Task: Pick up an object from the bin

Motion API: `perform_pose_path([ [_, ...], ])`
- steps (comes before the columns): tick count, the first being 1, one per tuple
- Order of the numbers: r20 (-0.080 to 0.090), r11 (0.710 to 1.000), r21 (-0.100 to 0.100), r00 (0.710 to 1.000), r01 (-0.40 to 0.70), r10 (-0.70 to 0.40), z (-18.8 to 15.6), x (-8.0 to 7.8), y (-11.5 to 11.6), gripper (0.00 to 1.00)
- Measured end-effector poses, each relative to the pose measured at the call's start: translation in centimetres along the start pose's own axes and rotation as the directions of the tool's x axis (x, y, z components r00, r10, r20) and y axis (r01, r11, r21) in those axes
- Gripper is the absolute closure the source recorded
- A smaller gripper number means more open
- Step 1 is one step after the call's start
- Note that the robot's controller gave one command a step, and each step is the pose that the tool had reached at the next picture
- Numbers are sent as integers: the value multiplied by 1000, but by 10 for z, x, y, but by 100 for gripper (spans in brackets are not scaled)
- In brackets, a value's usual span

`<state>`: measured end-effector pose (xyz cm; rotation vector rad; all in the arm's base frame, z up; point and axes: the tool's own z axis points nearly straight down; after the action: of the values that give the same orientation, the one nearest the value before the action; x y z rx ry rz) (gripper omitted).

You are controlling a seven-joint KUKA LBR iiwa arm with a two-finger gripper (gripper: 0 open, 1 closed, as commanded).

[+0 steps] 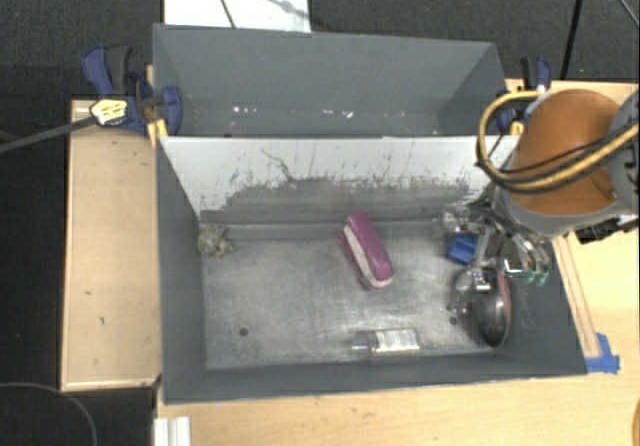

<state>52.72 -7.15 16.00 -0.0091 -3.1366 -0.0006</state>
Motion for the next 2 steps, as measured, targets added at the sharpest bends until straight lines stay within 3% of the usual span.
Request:
perform_pose_path([
  [1, 21, 996, 3, 996, 88, -88, 83, 48, -8, 0],
  [2, 8, 942, 4, 942, 337, -337, 64, 30, -80, 0],
])
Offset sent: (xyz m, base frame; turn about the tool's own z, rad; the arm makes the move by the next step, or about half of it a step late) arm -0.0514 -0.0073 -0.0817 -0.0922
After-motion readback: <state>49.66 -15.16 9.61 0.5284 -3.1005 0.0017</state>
